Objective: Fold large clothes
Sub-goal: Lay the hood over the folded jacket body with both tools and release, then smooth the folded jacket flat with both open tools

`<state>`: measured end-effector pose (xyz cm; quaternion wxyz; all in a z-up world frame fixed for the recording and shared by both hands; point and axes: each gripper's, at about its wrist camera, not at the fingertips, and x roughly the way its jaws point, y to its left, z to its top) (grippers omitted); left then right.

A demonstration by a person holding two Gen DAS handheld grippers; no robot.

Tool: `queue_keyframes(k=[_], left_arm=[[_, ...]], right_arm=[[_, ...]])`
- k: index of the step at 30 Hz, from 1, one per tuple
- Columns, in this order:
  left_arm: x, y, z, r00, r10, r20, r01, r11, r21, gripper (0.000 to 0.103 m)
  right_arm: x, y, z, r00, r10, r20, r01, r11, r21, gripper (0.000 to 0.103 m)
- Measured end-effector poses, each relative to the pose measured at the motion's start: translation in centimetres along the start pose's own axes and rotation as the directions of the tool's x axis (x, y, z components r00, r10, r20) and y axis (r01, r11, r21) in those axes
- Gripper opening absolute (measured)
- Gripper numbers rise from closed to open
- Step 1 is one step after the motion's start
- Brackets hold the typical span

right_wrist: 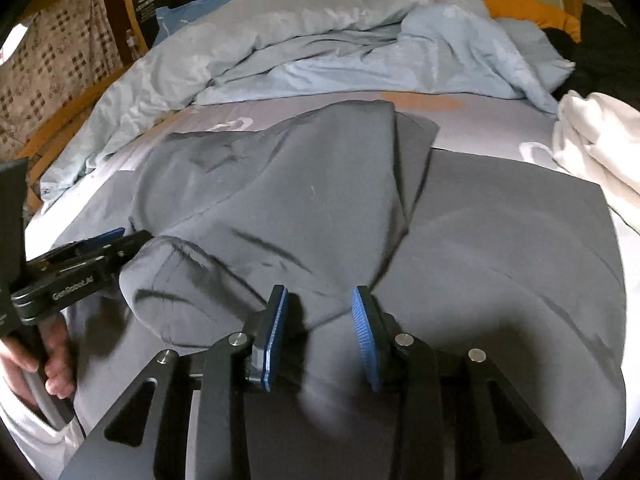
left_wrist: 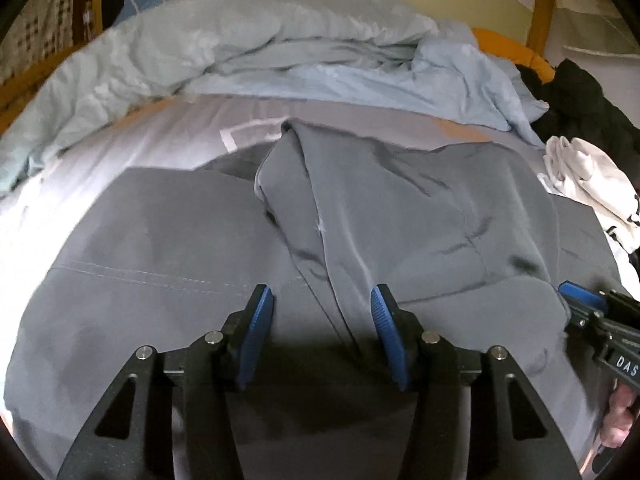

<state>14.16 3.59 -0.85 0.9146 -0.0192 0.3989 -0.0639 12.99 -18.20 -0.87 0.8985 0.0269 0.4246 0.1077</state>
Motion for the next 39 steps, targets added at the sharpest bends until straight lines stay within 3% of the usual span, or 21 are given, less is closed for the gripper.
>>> queue_keyframes(k=[5,7,9,12,15,18,20,23,26,33,35,37,39], left_arm=[[-4.4,-1.6,-0.1,0.982,-0.118,0.150,0.112,0.993,0.043,0.048],[-5.1,-2.3,0.4,0.968,-0.197,0.157,0.192,0.980,0.052,0.045],[-4.6,-2.9,0.8,0.956,-0.271,0.116,0.270,0.963,0.024,0.035],[-2.1,-4.3,0.6,0.979,-0.202,0.005,0.202,0.979,0.023,0.028],[-0.2,-4.7,-1.2,0.983,-0.167,-0.070,0.170,0.984,0.044,0.027],[-1.1,-4.8,-2.0,0.987,-0.141,-0.079,0.147,0.986,0.080,0.027],[-1.9,-4.1,-2.1,0.985,-0.159,-0.073,0.163,0.985,0.052,0.026],[-4.2,-3.1,-3.2,0.984,-0.179,-0.004,0.179,0.983,0.049,0.026],[-7.0,-2.5,-4.9,0.983,-0.157,0.093,0.150,0.986,0.072,0.026],[-13.0,-2.5,-8.7,0.941,-0.155,0.300,0.133,0.987,0.094,0.028],[-14.0,-3.0,-9.4,0.930,-0.158,0.331,0.124,0.985,0.123,0.032],[-14.9,-3.7,-10.2,0.925,-0.152,0.347,0.099,0.981,0.166,0.044],[-15.3,-4.0,-10.9,0.921,-0.140,0.364,0.079,0.981,0.178,0.048]], right_arm=[[-3.6,0.9,0.4,0.992,0.067,0.105,-0.067,0.998,-0.004,0.037],[-4.8,1.9,0.9,0.983,0.110,0.146,-0.106,0.994,-0.036,0.037],[-4.7,2.4,1.5,0.979,0.158,0.130,-0.154,0.987,-0.041,0.037],[-2.4,2.7,1.7,0.976,0.214,0.046,-0.214,0.977,-0.012,0.037],[0.1,2.6,0.1,0.984,0.177,-0.037,-0.177,0.984,0.003,0.037],[-1.2,2.8,-2.2,0.993,0.118,0.026,-0.117,0.992,-0.056,0.036],[-3.0,2.8,-3.4,0.994,0.098,0.055,-0.094,0.993,-0.067,0.036],[-5.8,2.5,-4.8,0.992,0.087,0.094,-0.081,0.995,-0.058,0.036],[-9.1,1.8,-6.3,0.984,0.060,0.167,-0.053,0.998,-0.042,0.037],[-13.7,0.4,-9.8,0.963,0.017,0.270,-0.027,0.999,0.035,0.048],[-14.4,0.6,-10.5,0.958,0.005,0.288,-0.014,1.000,0.028,0.054],[-14.6,0.9,-11.4,0.954,-0.008,0.300,0.003,1.000,0.016,0.068],[-14.6,1.1,-12.0,0.954,-0.047,0.297,0.042,0.999,0.023,0.082]])
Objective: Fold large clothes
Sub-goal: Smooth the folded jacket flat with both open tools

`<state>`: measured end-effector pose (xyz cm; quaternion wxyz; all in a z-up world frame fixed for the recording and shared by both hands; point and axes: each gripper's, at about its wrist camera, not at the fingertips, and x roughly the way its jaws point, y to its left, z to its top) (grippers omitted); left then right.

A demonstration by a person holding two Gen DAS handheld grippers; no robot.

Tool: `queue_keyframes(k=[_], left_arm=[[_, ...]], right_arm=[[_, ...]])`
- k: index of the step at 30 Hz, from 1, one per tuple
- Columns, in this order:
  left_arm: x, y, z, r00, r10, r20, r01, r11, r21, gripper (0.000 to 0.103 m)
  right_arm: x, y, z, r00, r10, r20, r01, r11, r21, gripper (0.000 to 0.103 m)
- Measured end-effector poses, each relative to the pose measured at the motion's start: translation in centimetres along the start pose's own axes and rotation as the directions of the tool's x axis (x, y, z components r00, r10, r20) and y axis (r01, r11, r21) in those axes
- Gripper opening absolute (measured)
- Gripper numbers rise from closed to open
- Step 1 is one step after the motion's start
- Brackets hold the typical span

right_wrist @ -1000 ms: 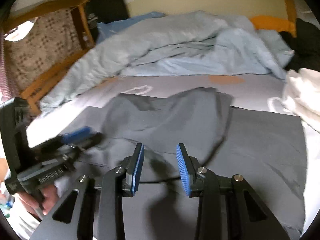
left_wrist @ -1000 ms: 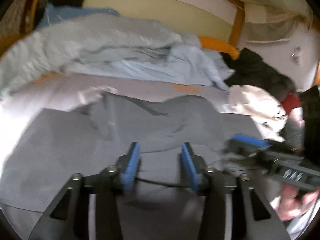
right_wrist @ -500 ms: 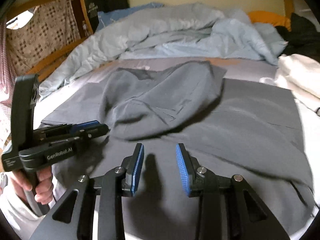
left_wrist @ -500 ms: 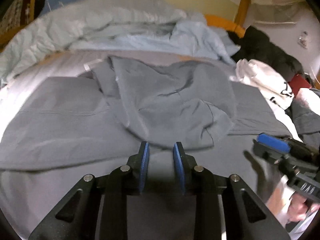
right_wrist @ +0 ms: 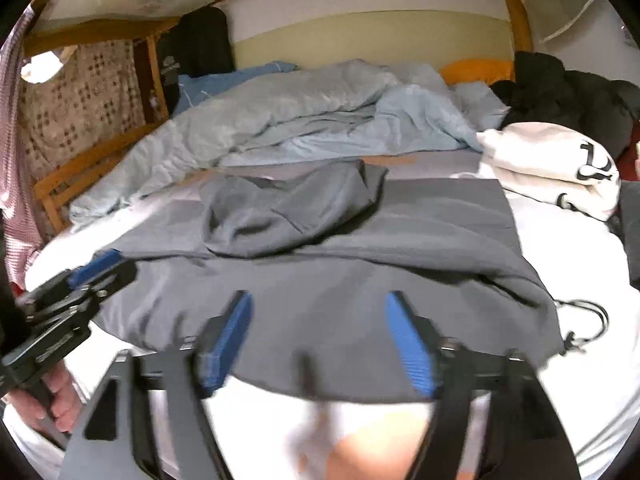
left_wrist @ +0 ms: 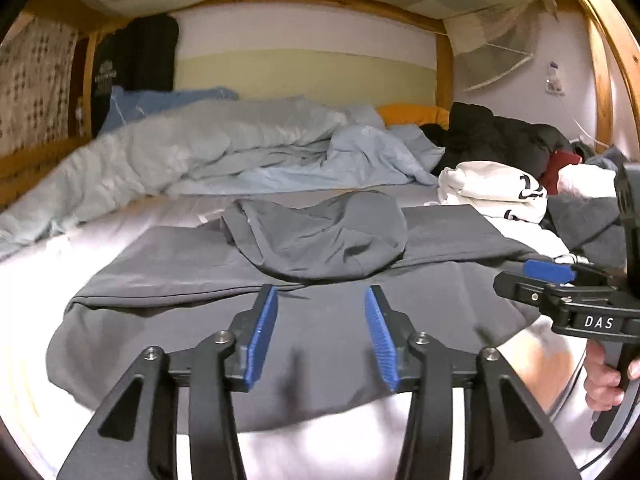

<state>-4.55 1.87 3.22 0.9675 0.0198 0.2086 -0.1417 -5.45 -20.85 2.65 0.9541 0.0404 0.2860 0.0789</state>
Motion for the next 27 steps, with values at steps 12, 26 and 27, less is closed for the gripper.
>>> queue_keyframes(k=[12,26,27], left_arm=[[-0.9,0.7,-3.0,0.996,0.090,-0.019,-0.091,0.992,-0.082,0.102],[-0.9,2.2,-4.7,0.983,0.180,-0.044,-0.185,0.968,-0.170,0.102],[-1.0,2.5,-4.7,0.984,0.175,-0.043,-0.180,0.964,-0.194,0.102]], right_arm=[[-1.5,-2.5,-2.1,0.996,-0.087,0.028,0.087,0.996,0.025,0.089],[-0.7,-1.5,-4.2,0.995,-0.093,0.029,0.092,0.996,0.008,0.090],[-0.5,-1.5,-4.4,0.996,-0.091,0.022,0.091,0.996,0.011,0.090]])
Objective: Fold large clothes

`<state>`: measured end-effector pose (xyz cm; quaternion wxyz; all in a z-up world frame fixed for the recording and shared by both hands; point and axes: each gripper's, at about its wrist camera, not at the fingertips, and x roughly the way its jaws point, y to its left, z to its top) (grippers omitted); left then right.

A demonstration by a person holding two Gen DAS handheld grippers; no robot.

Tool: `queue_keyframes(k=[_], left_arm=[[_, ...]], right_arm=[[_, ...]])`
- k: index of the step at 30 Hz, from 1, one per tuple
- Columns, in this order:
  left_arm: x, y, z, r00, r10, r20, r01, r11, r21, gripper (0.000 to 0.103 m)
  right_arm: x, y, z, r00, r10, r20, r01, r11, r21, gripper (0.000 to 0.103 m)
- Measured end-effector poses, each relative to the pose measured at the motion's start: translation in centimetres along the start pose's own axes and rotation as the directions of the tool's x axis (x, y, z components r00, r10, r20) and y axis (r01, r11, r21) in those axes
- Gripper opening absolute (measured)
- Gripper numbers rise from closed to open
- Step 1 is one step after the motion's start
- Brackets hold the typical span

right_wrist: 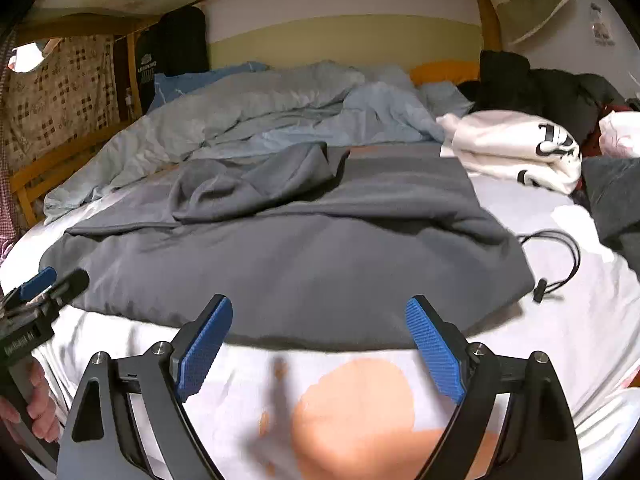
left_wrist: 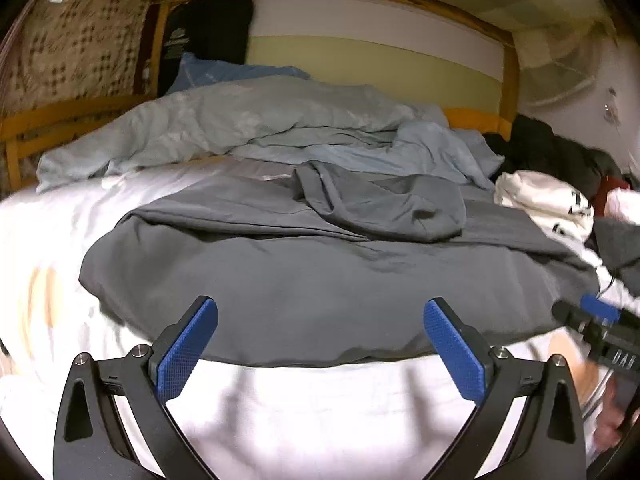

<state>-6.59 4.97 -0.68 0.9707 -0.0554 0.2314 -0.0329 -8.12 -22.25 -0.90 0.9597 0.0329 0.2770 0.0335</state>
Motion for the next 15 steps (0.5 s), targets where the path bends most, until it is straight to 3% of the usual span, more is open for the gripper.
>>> queue_keyframes(k=[2,5,8,11,13,15], left_arm=[[0.1,0.6,0.1,1.000,0.001,-0.018,-0.002,0.999,-0.039,0.102],[-0.4,1.3,-0.2,0.996,0.084,0.013,-0.083,0.994,-0.074,0.102],[-0.5,1.9,-0.2,0.996,0.081,0.025,-0.079,0.994,-0.077,0.102],[0.5,3.4,-0.4,0.999,0.047,-0.018,-0.049,0.988,-0.148,0.102],[1.4,4.6,-0.7,0.998,0.003,-0.060,-0.015,0.978,-0.206,0.102],[2.4,5.7,-1.4,0.995,-0.027,-0.097,0.001,0.965,-0.263,0.100]], right_arm=[[0.1,0.1,-0.1,1.000,0.000,-0.006,0.000,1.000,-0.001,0.090],[0.2,0.2,0.1,1.000,0.002,-0.005,-0.002,1.000,-0.004,0.090],[0.4,0.0,0.0,1.000,0.024,-0.013,-0.023,0.999,0.029,0.090],[0.7,-0.8,-0.1,0.990,0.111,-0.084,-0.105,0.992,0.077,0.090],[1.1,-2.0,-0.2,0.971,0.200,-0.132,-0.173,0.966,0.192,0.090],[1.3,-3.0,-0.5,0.955,0.270,-0.123,-0.225,0.929,0.293,0.090]])
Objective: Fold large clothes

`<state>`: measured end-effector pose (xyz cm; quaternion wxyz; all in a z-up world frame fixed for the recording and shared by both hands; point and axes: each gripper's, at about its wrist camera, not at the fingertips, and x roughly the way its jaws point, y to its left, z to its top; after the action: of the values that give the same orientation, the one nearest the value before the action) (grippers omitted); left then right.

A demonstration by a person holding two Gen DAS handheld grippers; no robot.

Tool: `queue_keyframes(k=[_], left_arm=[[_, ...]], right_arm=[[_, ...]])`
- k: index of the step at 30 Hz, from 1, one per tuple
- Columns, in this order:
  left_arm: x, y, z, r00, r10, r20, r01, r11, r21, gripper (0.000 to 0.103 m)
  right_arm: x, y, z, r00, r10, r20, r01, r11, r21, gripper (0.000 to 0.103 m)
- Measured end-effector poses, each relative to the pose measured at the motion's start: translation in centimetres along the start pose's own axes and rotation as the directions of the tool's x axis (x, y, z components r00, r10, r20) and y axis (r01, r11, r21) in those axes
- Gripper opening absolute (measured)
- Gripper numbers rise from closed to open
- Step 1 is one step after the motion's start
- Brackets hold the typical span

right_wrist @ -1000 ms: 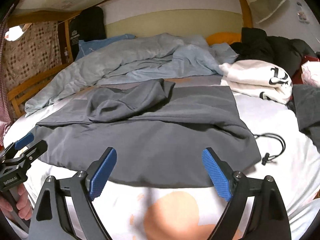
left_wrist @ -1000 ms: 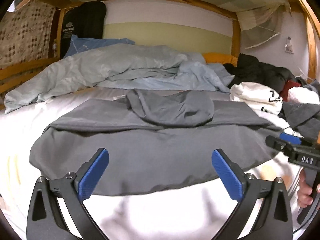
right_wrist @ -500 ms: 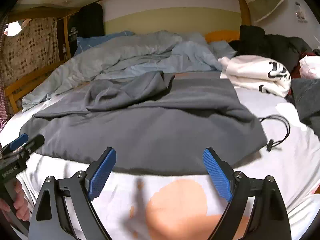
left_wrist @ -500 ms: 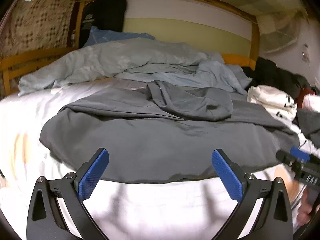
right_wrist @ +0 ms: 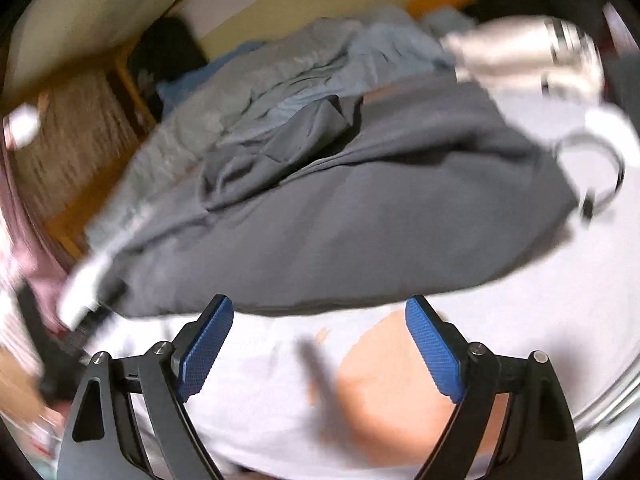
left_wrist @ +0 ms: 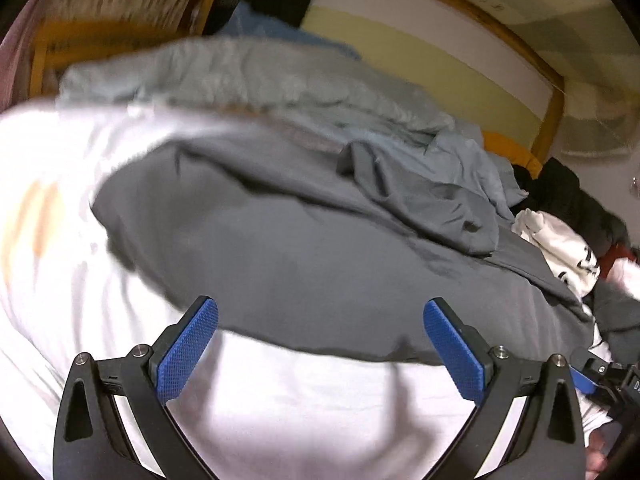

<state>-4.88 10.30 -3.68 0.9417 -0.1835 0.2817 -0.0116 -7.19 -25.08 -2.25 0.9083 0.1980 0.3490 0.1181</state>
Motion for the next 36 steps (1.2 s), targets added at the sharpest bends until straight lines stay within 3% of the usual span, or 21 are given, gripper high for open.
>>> queue_keyframes(k=[4,8,11,12,14,16,17,18,19,21,23,26,30,33,36], left_arm=[[1.1,2.2,-0.2,0.998,-0.017,-0.067,0.009,0.993,-0.115,0.092],[-0.3,3.9,-0.3,0.998,-0.030,-0.055,0.017,0.972,-0.234,0.089],[0.5,5.3,0.0,0.998,-0.040,-0.057,0.018,0.940,-0.340,0.086],[0.9,5.3,0.4,0.998,-0.032,-0.046,0.015,0.939,-0.343,0.086],[1.9,4.4,1.4,0.999,0.018,-0.043,-0.029,0.963,-0.269,0.086],[2.4,4.0,2.2,0.999,0.031,-0.031,-0.038,0.963,-0.266,0.067],[2.8,4.1,2.5,0.999,0.022,-0.028,-0.029,0.958,-0.284,0.063],[3.3,4.7,2.8,0.999,0.014,-0.033,-0.024,0.952,-0.306,0.050],[3.7,5.2,2.9,0.999,0.014,-0.037,-0.025,0.945,-0.326,0.027],[3.5,6.4,3.1,1.000,-0.016,-0.027,0.005,0.927,-0.375,0.012],[2.2,6.7,3.2,0.999,-0.048,0.002,0.046,0.926,-0.374,0.009],[-0.7,4.4,3.1,0.999,0.021,0.036,-0.011,0.967,-0.256,0.009],[-3.9,4.6,2.3,0.999,-0.006,0.050,0.022,0.948,-0.317,0.008],[-6.0,6.0,2.0,0.998,-0.028,0.060,0.048,0.931,-0.361,0.008],[-6.9,5.8,1.7,0.999,-0.026,0.047,0.040,0.947,-0.319,0.008]], right_arm=[[1.6,-1.2,0.2,0.999,-0.049,-0.022,0.050,0.998,0.042,0.089],[2.3,-2.7,0.4,1.000,-0.004,0.000,0.004,0.992,0.124,0.089],[2.7,-2.6,1.0,0.997,-0.066,0.041,0.060,0.989,0.132,0.074],[3.0,-2.6,1.2,0.994,-0.092,0.053,0.084,0.986,0.143,0.065],[3.5,-2.9,1.7,0.992,-0.101,0.074,0.087,0.981,0.171,0.060],[3.9,-3.4,2.3,0.991,-0.101,0.091,0.080,0.974,0.210,0.051],[4.1,-3.6,2.8,0.990,-0.096,0.102,0.071,0.971,0.229,0.050],[4.3,-3.8,3.2,0.990,-0.091,0.108,0.063,0.969,0.237,0.048],[4.6,-4.0,3.6,0.990,-0.089,0.106,0.062,0.970,0.236,0.045],[4.8,-4.2,4.0,0.990,-0.095,0.101,0.069,0.969,0.236,0.035],[4.3,-4.1,4.0,0.986,-0.100,0.130,0.067,0.968,0.241,0.024],[1.9,-1.4,3.6,0.962,-0.171,0.212,0.145,0.980,0.135,0.016],[-3.0,1.8,2.1,0.921,-0.232,0.311,0.222,0.973,0.068,0.014],[-6.0,3.1,0.5,0.925,-0.204,0.320,0.209,0.978,0.021,0.014],[-7.4,3.4,-1.3,0.938,-0.206,0.280,0.226,0.973,-0.039,0.014]])
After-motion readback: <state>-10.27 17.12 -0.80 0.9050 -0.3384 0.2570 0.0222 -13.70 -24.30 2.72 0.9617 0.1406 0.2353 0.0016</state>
